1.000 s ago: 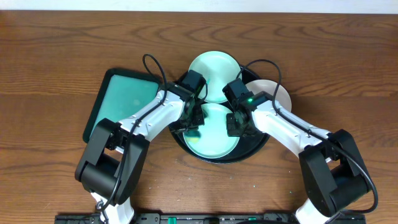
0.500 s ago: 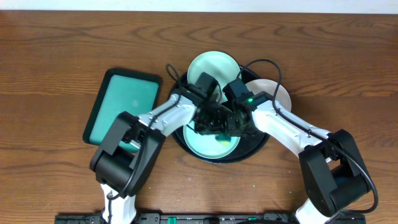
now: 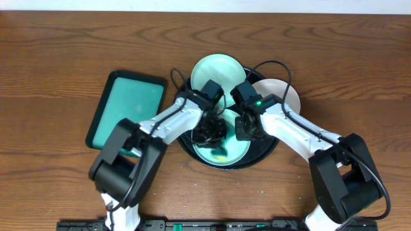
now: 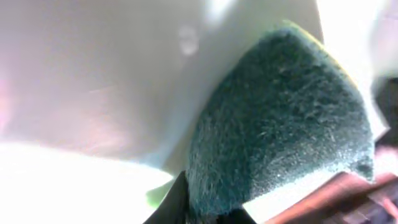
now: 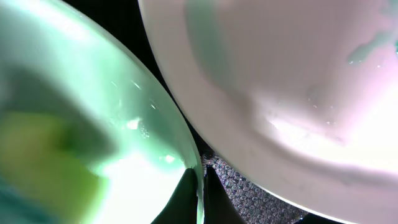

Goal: Clean dirty plates on tray and stack at the side
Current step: 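Scrub the lower green plate with the sponge while right gripper holds it, then return the sponge to the basin with the left gripper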

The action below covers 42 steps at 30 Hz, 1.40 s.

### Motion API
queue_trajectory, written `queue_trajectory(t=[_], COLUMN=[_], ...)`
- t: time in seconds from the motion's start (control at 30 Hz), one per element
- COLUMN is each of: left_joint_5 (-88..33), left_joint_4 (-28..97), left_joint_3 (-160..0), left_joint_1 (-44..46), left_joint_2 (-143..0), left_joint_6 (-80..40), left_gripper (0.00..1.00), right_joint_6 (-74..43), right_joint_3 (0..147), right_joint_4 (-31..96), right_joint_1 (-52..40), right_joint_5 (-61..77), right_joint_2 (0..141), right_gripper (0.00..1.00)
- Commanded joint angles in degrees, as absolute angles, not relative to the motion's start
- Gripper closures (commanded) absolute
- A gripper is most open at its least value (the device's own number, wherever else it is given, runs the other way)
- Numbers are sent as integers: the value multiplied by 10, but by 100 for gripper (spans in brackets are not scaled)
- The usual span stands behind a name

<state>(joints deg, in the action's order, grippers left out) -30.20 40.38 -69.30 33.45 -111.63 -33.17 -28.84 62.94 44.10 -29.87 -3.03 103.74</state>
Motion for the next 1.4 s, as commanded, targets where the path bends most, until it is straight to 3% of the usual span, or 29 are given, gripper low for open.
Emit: queue_trajectory(t=[0.0, 0.43, 0.63, 0.8, 1.03, 1.07, 1.17, 1.37], left_joint_5=[-86, -52, -34, -34, -39, -39, -41, -41], left_joint_4=[449, 501, 514, 501, 526, 532, 544, 560], left_joint_3=[-686, -688, -675, -668, -679, -684, -694, -695], left_joint_1=[309, 140, 22, -19, -22, -22, -22, -22], left_joint_2=[-1065, -854, -876, -944, -933, -912, -859, -725], left_joint_6=[-346, -317, -240, -207, -206, -206, -207, -211], left_gripper=[93, 93, 93, 92, 67, 57, 41, 31], right_joint_6=[-284, -284, -286, -272, -218, -184, -146, -119], right_joint_3=[629, 629, 629, 629, 680, 713, 770, 849], right_joint_4=[443, 444, 414, 379, 440, 456, 475, 389], right_joint_1=[-302, -301, -301, -301, -304, -310, -326, -366], right_joint_5=[-36, -36, -36, 9, 22, 1, -40, -64], right_joint_2=[1032, 1032, 1032, 1032, 978, 954, 933, 948], right_gripper=[99, 99, 99, 99, 99, 99, 99, 99])
